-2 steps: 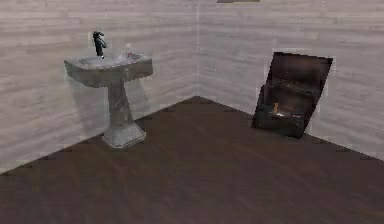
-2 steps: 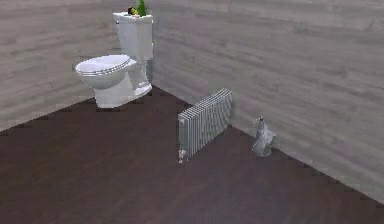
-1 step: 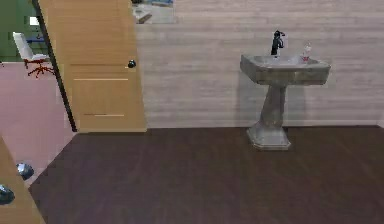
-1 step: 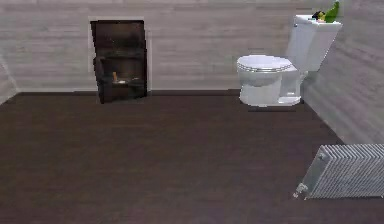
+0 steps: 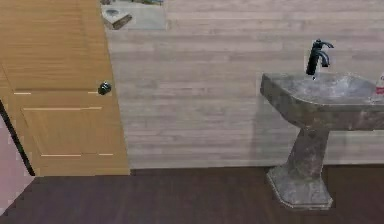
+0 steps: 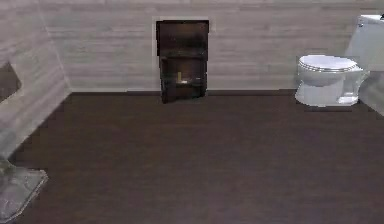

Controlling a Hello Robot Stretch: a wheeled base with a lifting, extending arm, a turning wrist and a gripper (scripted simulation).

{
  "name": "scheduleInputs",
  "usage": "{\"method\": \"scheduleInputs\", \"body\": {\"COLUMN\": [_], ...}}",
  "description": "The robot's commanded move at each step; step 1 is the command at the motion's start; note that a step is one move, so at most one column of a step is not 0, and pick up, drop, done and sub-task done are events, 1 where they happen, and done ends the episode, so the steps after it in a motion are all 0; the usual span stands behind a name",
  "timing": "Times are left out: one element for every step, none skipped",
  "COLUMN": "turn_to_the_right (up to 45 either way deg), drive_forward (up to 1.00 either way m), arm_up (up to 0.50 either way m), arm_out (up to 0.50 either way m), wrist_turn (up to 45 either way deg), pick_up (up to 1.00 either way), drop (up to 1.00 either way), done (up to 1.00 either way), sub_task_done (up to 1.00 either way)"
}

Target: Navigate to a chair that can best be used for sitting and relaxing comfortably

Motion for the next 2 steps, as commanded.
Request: {"method": "scheduleInputs", "body": {"turn_to_the_right": [-45.0, 0.0], "drive_forward": [0.00, 0.50], "arm_up": [0.00, 0.00], "arm_out": [0.00, 0.00], "wrist_turn": [0.0, 0.0], "pick_up": [0.00, 0.00], "drop": [0.00, 0.00], "done": [0.00, 0.00], "sub_task_done": [0.00, 0.00]}}
